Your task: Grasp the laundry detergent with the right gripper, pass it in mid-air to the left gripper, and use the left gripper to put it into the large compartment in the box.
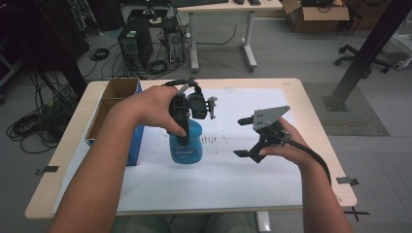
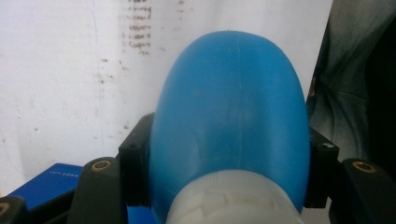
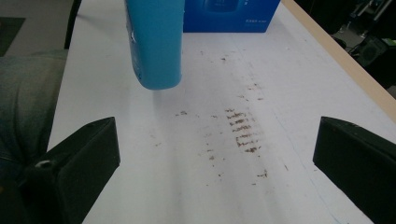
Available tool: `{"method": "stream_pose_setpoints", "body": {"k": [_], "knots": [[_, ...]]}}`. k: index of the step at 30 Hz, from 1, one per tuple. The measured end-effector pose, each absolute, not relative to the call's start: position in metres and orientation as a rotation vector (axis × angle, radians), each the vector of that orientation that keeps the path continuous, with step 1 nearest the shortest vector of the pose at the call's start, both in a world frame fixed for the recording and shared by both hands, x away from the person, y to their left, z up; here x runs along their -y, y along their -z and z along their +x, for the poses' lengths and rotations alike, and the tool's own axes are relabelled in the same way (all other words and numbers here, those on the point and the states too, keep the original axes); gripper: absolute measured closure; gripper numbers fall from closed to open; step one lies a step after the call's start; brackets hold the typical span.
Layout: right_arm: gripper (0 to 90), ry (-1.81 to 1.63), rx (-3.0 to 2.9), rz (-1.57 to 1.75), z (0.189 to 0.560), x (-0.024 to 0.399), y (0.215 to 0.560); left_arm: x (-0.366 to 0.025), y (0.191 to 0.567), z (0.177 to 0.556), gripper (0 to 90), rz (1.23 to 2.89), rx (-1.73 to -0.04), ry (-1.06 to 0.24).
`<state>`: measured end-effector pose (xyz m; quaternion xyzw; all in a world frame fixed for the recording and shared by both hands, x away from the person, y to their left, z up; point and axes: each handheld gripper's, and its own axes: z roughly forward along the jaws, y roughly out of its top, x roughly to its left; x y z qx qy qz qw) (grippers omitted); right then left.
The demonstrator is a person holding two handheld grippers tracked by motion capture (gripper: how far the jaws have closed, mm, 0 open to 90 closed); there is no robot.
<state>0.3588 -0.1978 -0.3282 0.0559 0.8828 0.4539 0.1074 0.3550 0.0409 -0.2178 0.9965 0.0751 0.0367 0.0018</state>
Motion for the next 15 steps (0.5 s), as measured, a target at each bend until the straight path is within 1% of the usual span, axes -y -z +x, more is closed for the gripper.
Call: {"method": "stream_pose_setpoints", "body": {"k": [4,9,12,15], "knots": [[0.4,-1.328,-2.595,0.165,0.358,0.201,0.327,-0.040,0.213,0.355,37.4,3.121,-0.310,-0.138],[0.5,-1.319,-2.595,0.177,0.357,0.205,0.324,-0.043,0.204,0.360,37.4,3.081,-0.526,-0.199],[0.5,-1.312,-2.591,0.175,0.358,0.208,0.322,-0.047,0.200,0.363,37.4,3.067,-0.596,-0.234],[0.5,-1.293,-2.597,0.173,0.358,0.210,0.320,-0.050,0.194,0.364,37.4,3.035,-0.664,-0.239]]}}
